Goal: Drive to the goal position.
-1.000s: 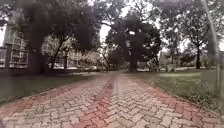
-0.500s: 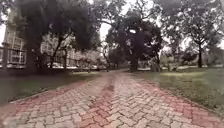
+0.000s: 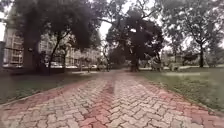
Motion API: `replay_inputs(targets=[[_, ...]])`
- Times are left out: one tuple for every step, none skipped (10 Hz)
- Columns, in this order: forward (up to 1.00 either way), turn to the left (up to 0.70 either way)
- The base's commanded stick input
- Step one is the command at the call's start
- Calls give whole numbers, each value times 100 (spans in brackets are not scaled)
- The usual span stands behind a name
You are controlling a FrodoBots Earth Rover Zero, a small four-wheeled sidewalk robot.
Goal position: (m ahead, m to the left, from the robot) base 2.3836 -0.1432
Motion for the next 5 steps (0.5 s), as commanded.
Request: replay_inputs(targets=[[70,-9],[70,-26],[70,-35],[70,-35],[70,-30]])
